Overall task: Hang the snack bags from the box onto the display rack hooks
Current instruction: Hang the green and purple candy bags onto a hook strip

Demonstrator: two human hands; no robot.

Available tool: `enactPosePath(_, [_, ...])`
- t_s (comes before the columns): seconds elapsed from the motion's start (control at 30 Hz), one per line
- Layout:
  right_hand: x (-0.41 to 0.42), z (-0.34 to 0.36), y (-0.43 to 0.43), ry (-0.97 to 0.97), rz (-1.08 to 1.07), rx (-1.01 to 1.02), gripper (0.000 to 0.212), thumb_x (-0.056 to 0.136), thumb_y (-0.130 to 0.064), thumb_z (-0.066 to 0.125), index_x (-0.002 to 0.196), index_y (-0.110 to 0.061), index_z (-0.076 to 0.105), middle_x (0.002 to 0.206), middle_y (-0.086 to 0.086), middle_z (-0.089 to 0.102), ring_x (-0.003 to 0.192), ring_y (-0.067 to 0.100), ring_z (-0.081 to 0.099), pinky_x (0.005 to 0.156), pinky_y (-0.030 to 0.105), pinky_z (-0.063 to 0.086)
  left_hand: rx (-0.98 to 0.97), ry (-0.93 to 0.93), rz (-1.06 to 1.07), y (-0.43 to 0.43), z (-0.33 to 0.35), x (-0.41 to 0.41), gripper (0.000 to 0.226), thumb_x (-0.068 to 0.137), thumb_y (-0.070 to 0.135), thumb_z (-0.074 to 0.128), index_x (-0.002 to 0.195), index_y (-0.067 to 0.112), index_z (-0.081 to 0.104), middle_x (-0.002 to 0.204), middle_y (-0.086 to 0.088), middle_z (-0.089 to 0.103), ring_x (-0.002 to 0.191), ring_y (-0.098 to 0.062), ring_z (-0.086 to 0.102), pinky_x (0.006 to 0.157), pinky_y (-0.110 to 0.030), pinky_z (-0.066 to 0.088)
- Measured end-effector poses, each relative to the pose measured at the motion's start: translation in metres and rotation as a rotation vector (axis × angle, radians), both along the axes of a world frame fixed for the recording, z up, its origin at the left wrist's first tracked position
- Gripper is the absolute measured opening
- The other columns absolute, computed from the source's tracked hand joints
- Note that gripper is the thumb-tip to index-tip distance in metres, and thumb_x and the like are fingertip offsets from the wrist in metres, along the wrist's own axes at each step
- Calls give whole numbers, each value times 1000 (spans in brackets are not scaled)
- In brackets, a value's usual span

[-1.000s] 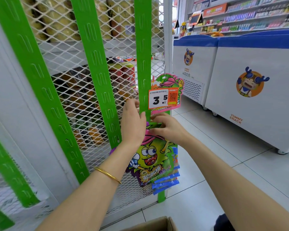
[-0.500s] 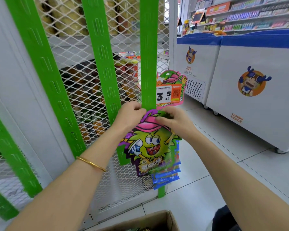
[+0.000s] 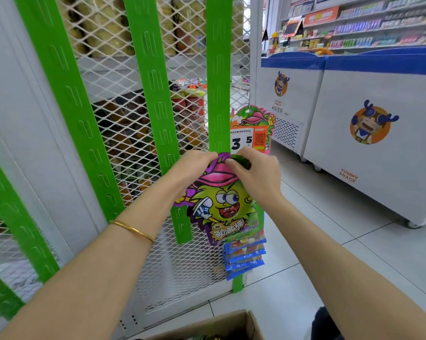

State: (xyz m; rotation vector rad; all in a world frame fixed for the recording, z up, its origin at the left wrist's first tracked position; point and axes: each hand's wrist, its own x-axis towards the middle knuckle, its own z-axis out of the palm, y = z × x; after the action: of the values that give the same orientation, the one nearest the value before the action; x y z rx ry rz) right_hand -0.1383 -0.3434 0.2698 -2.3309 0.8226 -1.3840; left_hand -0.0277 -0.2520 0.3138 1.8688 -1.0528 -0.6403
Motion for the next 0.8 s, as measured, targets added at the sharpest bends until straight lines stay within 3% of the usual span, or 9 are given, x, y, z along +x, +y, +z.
enactPosePath(0.13, [2,-3,3,-38,-87,-131,21,87,-37,62,79,-18,62,68,-9,59,62,13,43,76,25,23,-3,-4,28,0,4,-1,43,92,45,43,115,15,62,119,-8,64,111,-27,57,105,-47,38])
enactPosePath(0.23, [6,-7,7,-85,-147,-220,23,86,-36,61,72,-18,57,64,-8,61,56,13,43,73,25,24,-16,-4,31,-2,5,0,42,90,47,43,105,15,65,110,-7,66,104,-26,59,100,-41,38])
enactPosePath(0.37, [9,-8,9,-103,-207,-319,25,84,-33,60,68,-16,56,60,-7,59,52,16,49,71,27,26,-21,0,54,-4,6,1,49,88,49,44,114,12,62,119,-10,62,109,-27,56,91,-36,34])
enactPosePath(0.5, [9,-8,8,-62,-161,-221,21,84,-30,63,71,-14,57,63,-6,61,57,20,52,68,25,21,-32,37,58,-5,3,0,53,90,47,44,124,8,57,130,-15,57,118,-30,52,104,-44,35])
enactPosePath(0.63, [8,-9,7,-32,-87,-93,19,87,-29,62,76,-13,57,66,-8,57,60,21,51,71,26,24,-50,47,74,-7,1,1,56,92,45,44,134,9,47,137,-11,50,125,-28,46,108,-44,31])
enactPosePath(0.8, [6,-12,6,-4,-27,10,16,87,-28,61,80,-14,58,62,-17,46,60,14,44,71,28,28,-57,55,82,-5,-4,4,54,90,45,48,132,10,50,134,-11,53,123,-28,49,107,-42,31])
